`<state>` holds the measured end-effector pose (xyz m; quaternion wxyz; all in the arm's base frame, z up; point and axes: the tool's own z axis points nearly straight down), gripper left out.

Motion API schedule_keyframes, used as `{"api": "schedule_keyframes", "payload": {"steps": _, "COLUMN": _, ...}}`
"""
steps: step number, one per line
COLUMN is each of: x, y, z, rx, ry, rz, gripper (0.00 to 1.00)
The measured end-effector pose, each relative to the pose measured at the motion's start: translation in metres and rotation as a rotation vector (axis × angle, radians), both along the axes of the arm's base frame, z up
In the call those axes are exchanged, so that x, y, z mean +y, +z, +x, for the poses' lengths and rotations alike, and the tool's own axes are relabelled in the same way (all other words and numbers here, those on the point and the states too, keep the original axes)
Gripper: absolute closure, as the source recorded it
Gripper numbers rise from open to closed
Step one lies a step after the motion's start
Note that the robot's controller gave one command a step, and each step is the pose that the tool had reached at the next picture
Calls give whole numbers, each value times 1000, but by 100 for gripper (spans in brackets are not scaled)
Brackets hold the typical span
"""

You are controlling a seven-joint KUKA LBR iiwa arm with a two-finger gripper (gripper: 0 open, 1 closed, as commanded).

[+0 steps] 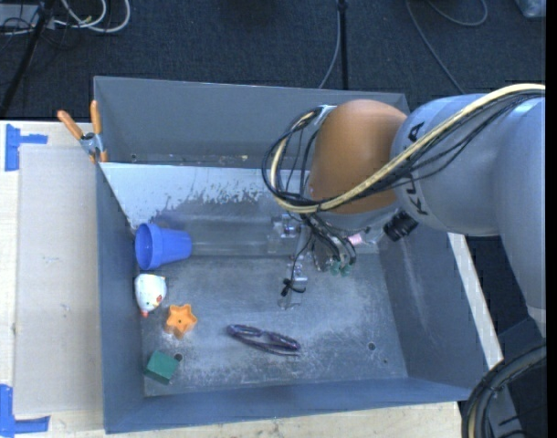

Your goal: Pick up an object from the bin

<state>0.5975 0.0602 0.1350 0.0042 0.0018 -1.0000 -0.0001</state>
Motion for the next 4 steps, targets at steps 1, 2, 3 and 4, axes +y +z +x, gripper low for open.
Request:
{"api": "schedule_keyframes", "payload": {"steps": 1, "x": 0, "y": 5, "z": 1, "rx": -7, "ry": -1, "rz": 1, "gripper": 0}}
{"api": "schedule_keyframes", "payload": {"steps": 2, "x": -12, "y": -18, "z": -44, "rx": -8, "ry": 41, "rz": 1, "gripper": 0}}
{"api": "schedule_keyframes", "payload": {"steps": 3, "x": -16, "y": -51, "z": -62, "rx": 2, "ry": 74, "rz": 0, "gripper": 0}}
{"api": "schedule_keyframes", "payload": {"steps": 4, "x": -14, "y": -66, "z": -59, "rx": -5, "ry": 50, "rz": 2, "gripper": 100}}
